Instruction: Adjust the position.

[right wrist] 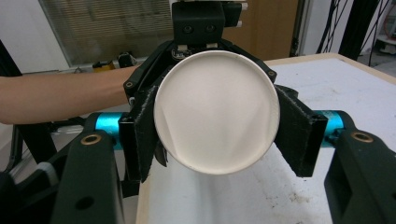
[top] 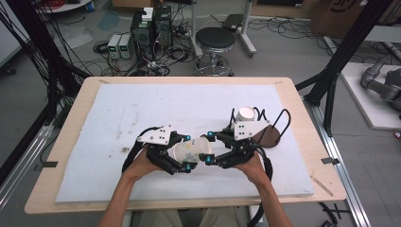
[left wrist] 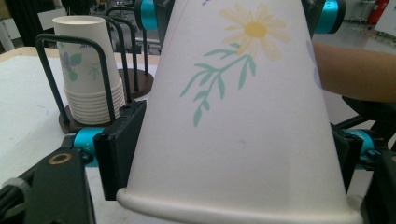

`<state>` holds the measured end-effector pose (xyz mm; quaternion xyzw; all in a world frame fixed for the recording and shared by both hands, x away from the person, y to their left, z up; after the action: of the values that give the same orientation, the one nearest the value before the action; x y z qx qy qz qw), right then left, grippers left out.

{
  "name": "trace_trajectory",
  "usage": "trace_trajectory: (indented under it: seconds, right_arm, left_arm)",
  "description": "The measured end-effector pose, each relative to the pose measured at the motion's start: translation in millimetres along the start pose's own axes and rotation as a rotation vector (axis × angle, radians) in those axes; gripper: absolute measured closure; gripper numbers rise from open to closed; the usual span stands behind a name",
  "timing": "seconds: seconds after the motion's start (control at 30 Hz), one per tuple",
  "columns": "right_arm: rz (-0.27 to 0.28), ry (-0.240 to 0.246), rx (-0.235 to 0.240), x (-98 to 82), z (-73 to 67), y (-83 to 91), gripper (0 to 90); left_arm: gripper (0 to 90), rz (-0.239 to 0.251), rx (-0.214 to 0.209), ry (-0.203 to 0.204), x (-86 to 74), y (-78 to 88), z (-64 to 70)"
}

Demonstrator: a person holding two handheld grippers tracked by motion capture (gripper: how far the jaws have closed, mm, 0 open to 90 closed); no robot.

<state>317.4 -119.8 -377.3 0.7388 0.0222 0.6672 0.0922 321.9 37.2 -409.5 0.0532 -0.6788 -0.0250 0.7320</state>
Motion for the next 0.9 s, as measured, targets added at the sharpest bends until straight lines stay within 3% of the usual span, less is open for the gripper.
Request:
trace_trajectory:
  seconds: [0.37,0.43,0.47,0.9]
  right_arm:
    - [-0.017,0.011,-0.004,-1.8,-0.3,-1.1,35.1]
    - [-0.026,0.026,-0.019,-1.8,-1.6,-2.4,18.3]
    - [-0.028,0.017,-0.027,-1.6,-1.2,-2.7,15.2]
    - [-0.036,0.011,-0.031,-2.3,-0.9,-0.9,14.9]
  left_arm:
    - [25.3,0.003,0.007,0.002,-2.4,1.6,0.4]
    - [25.3,0.008,0.016,0.006,-2.2,2.4,-0.3]
    - [25.2,0.006,0.017,0.004,-2.3,2.9,-0.8]
    - [25.1,-0.002,0.024,0.005,-2.5,7.0,-0.8]
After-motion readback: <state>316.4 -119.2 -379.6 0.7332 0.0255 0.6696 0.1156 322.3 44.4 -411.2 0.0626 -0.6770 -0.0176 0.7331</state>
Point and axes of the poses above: each handheld gripper's, and its own axes: y roughly backward along the jaws, x roughly out of its top, z roughly to its right, the point moved 6 cm from there along -y, roughly forward along the jaws, and after that the axes turned 6 degrees about z, right-handed, at the moved point
